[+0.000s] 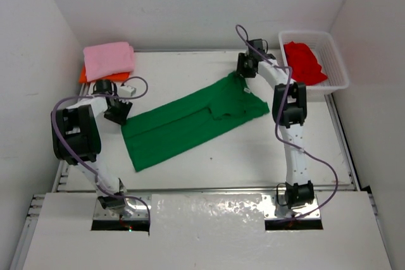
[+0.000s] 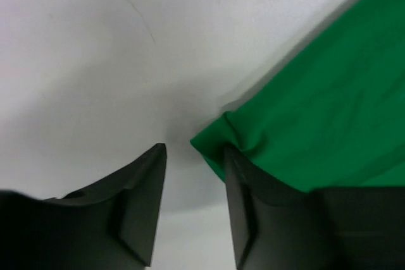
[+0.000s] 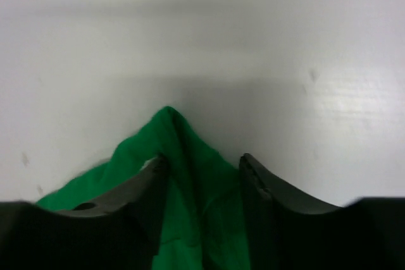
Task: Fold and stack the t-shirts
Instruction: Rotate the tshirt 90 degrees
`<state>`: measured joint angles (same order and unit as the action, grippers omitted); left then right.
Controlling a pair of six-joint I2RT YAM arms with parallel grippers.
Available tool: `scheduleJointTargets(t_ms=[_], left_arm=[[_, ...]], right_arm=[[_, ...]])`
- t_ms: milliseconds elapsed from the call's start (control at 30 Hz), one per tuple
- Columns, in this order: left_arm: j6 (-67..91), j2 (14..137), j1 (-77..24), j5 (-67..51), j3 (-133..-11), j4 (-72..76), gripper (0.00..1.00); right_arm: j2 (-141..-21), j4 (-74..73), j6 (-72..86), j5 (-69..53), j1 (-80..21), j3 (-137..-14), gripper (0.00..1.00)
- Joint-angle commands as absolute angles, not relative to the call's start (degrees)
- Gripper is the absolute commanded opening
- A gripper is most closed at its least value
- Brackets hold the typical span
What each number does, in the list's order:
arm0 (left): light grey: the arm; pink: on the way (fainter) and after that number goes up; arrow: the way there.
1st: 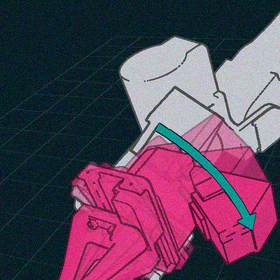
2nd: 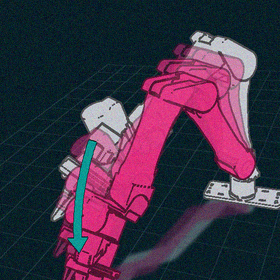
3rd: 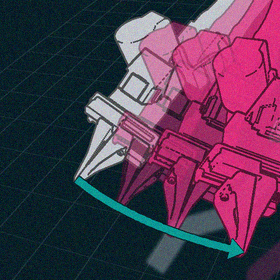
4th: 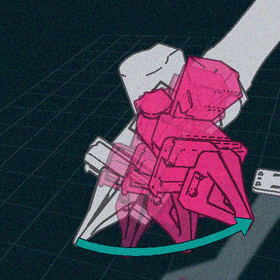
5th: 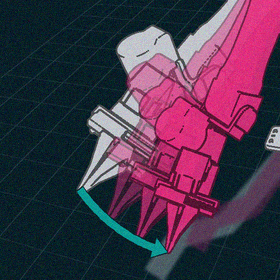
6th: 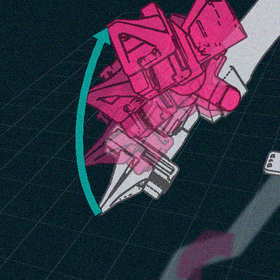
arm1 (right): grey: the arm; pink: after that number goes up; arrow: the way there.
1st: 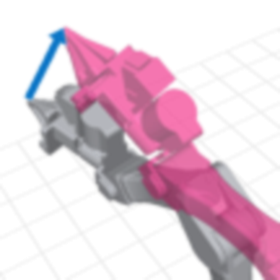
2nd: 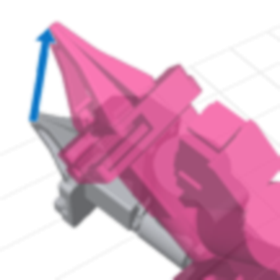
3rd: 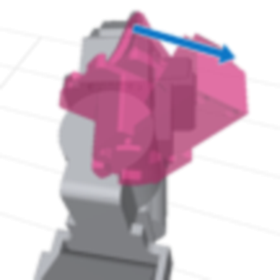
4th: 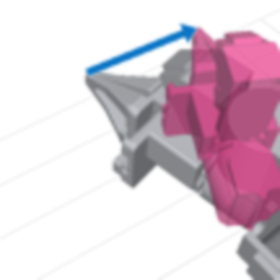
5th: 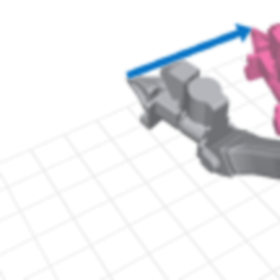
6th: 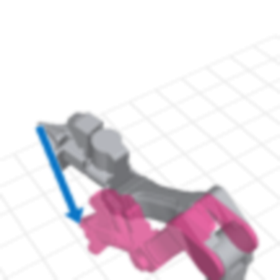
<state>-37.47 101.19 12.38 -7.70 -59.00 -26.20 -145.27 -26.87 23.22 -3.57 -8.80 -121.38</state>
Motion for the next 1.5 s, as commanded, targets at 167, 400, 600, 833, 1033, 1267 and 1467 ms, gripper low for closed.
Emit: scheduleJointTargets(t_ms=[167, 400, 600, 833, 1033, 1267, 1467], left_arm=[[-36.3, 99.6, 13.4, -7.2, -59.9, -42.1, 0.51], [-37.7, 99.1, 14.8, -11.0, -67.5, -46.6, 0.52], [-39.2, 100.8, 17.0, -18.9, -74.9, -51.3, 0.53], [-38.9, 103.6, 17.5, -18.2, -77.1, -48.4, 0.53], [-38.9, 109.9, 17.5, -9.8, -73.1, -40.2, 0.51], [-51.9, 107.1, 14.5, -12.6, -60.9, -38.8, 0.5], [-60.0, 102.5, 3.6, -13.2, -48.9, -40.0, 0.5]], right_arm=[[-141.5, -17.9, 26.1, -2.3, -8.8, -123.1, 0.62], [-128.6, -21.0, 22.2, -0.1, -7.8, -120.2, 0.74], [-115.9, -25.3, 24.2, 5.4, -7.8, -97.4, 0.51], [-110.5, -24.7, 31.5, 9.9, -7.5, -79.2, 0.44], [-117.7, -27.0, 33.4, 7.1, -6.9, -81.5, 0.48], [-133.7, -29.3, 35.2, 2.3, -6.1, -96.1, 0.4], [-151.9, -32.8, 39.4, 1.6, -6.0, -127.6, 0.35]])
